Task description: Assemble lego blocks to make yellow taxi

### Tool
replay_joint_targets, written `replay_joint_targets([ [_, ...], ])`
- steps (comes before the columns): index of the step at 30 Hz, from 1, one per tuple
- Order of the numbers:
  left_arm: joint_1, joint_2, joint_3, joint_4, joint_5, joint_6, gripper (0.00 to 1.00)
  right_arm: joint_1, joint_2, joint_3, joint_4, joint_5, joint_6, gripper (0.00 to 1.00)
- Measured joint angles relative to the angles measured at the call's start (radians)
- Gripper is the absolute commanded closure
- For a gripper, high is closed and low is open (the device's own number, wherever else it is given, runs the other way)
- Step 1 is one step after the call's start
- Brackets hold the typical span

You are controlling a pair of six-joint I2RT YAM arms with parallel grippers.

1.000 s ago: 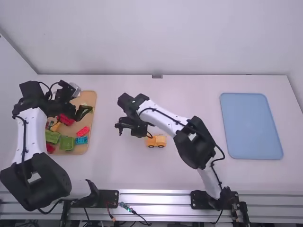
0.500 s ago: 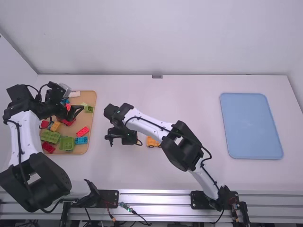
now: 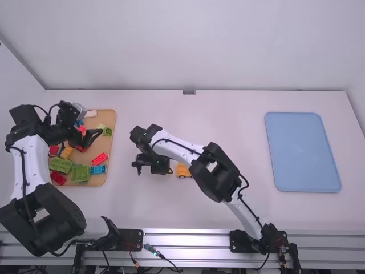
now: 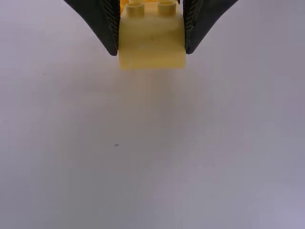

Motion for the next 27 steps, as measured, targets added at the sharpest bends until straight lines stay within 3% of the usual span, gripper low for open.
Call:
replay_joint_targets([
  [14,0.0,0.0,-0.002,0.002,0.003,0.008,0.01,-0.004,0.0,-0.035,0.086,0.0,0.002,1.0],
  [27,0.0,0.0,-0.002,0.005,0.003,0.011,0.01,-0.004,0.0,-0.035,0.089,-0.003,0.005,0.65],
])
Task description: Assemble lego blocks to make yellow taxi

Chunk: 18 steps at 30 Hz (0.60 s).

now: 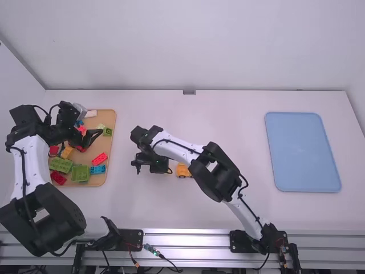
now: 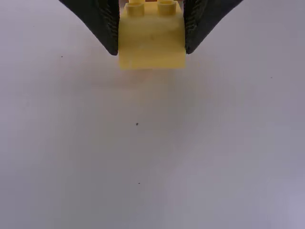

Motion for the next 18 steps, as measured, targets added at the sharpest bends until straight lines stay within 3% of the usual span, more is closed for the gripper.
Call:
replay_joint_targets([
  [5,0.0,0.0,0.0,0.0,0.0,0.0,0.01,0.0,0.0,0.0,-0.003,0.0,0.001,0.5],
  [7,0.0,0.0,0.0,0.0,0.0,0.0,0.01,0.0,0.0,0.0,-0.002,0.0,0.0,0.32],
  [8,0.0,0.0,0.0,0.0,0.0,0.0,0.03,0.0,0.0,0.0,-0.002,0.0,0.0,0.3],
  [9,0.0,0.0,0.0,0.0,0.0,0.002,0.01,0.0,0.0,0.0,-0.003,0.0,0.002,0.09],
  [10,0.0,0.0,0.0,0.0,0.0,0.002,0.01,0.0,0.0,0.0,-0.003,0.0,0.003,0.01],
  [18,-0.001,0.0,0.0,0.0,0.0,0.003,0.01,0.001,0.0,0.0,-0.041,0.016,-0.043,0.01],
])
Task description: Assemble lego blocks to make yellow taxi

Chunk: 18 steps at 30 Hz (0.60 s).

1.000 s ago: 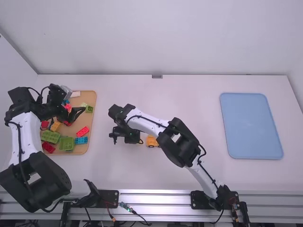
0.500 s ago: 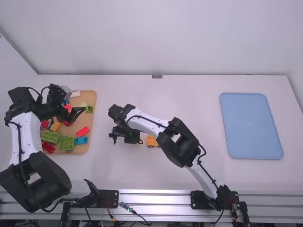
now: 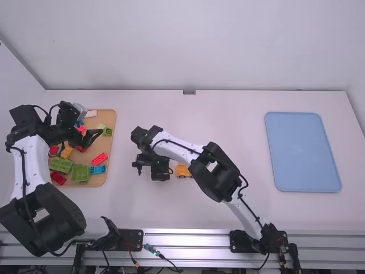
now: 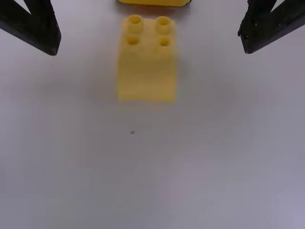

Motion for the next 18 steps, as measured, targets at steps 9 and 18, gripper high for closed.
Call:
replay_joint_targets([
  [9,-0.001,0.0,0.0,0.008,0.0,0.0,0.01,-0.011,0.0,0.106,-0.092,0.003,-0.02,0.01],
  [18,-0.002,0.0,0.0,0.008,0.007,0.0,0.01,-0.103,-0.004,0.258,-0.116,0.044,0.083,0.01],
])
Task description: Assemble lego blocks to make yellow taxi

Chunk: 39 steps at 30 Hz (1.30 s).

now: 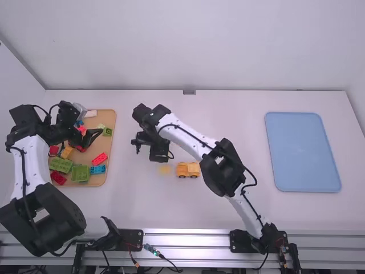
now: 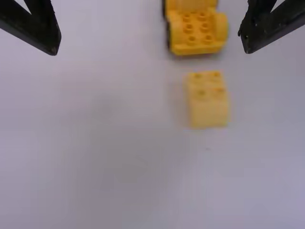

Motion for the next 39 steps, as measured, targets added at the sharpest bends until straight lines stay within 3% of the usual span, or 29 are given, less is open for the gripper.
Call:
replay_joint_targets([
  [10,-0.001,0.0,0.0,0.0,0.053,0.008,0.01,-0.095,-0.091,0.0,0.004,0.066,0.098,0.01],
  [15,-0.003,0.0,-0.019,0.0,0.07,0.038,0.01,-0.105,-0.163,-0.042,0.096,0.159,0.171,0.01],
  [19,-0.003,0.0,-0.034,0.008,0.077,0.051,0.01,-0.103,-0.248,-0.196,0.224,0.216,0.204,0.01],
  [21,-0.003,0.0,-0.034,0.011,0.082,0.056,0.01,-0.103,-0.32,-0.36,0.339,0.216,0.203,0.01],
  [28,-0.034,0.0,-0.036,-0.011,0.083,0.056,0.01,-0.124,-0.531,-0.736,0.575,0.086,0.138,0.01],
  [35,-0.187,0.0,-0.135,-0.008,0.143,0.187,0.01,-0.249,-0.775,-1.029,0.766,-0.173,0.033,0.01],
  [39,-0.286,0.0,-0.192,-0.004,0.163,0.238,0.01,-0.329,-0.819,-1.143,0.827,-0.324,-0.028,0.01],
])
